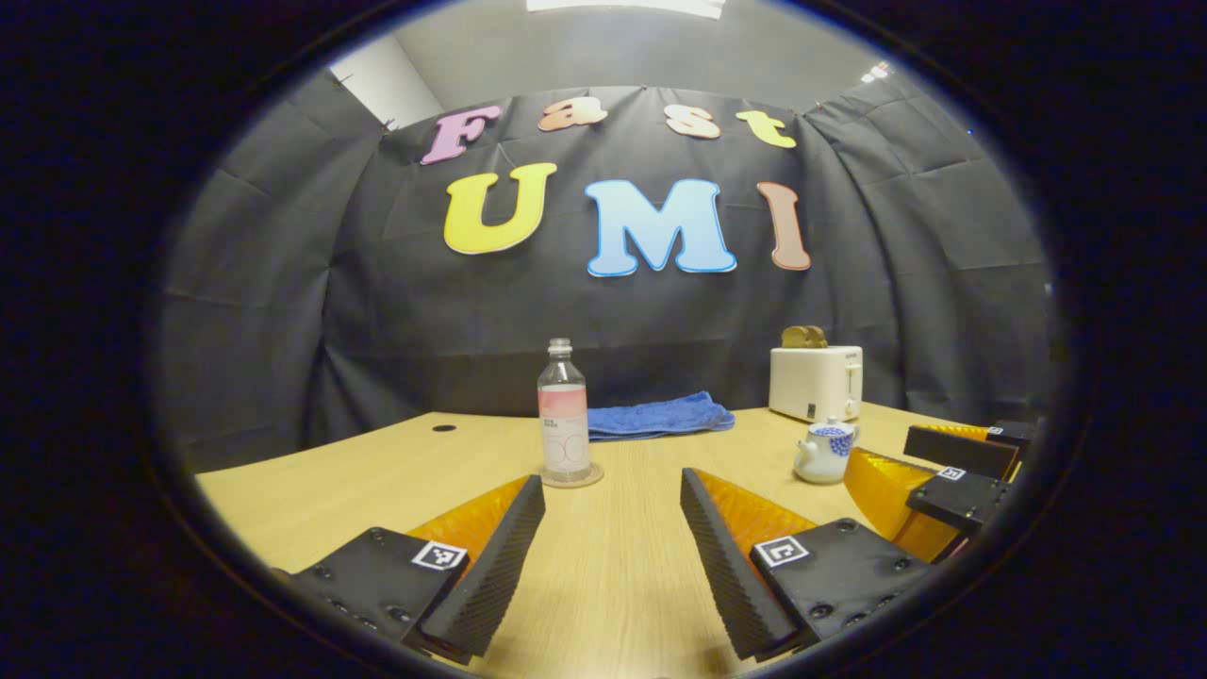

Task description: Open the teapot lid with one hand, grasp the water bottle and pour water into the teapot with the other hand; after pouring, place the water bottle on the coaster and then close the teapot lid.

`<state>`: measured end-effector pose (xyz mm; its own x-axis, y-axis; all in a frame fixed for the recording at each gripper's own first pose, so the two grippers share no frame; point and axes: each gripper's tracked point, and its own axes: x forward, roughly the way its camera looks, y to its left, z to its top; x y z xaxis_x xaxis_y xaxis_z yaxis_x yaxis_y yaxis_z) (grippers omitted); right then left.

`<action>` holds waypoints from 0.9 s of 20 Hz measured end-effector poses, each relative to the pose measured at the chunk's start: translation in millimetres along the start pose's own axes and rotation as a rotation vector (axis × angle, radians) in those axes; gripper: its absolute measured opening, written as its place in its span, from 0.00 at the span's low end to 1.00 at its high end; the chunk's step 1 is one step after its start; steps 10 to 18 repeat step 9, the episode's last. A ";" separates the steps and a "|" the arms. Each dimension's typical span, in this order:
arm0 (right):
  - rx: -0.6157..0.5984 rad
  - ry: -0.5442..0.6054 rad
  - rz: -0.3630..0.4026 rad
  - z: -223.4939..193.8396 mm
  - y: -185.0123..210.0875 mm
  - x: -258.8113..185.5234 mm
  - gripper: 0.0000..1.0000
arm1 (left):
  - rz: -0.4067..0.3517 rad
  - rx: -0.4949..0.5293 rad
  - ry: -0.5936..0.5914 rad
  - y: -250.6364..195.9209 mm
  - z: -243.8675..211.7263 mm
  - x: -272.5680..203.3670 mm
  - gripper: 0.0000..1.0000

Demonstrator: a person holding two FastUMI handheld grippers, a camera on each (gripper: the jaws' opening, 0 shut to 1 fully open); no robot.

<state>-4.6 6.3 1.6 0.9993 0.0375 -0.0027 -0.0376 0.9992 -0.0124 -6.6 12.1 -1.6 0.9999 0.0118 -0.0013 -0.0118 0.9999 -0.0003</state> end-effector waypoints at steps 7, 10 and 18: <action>0.007 -0.004 0.017 -1.1 4.9 3.1 0.81 | -0.024 -0.002 -0.002 -8.0 -1.7 -1.3 1.00; 0.008 -0.006 0.027 0.0 6.7 3.0 0.81 | -0.024 -0.002 0.000 -7.6 -1.9 -0.8 1.00; 0.008 -0.006 0.027 0.0 6.7 3.0 0.81 | -0.024 -0.002 0.000 -7.6 -1.9 -0.8 1.00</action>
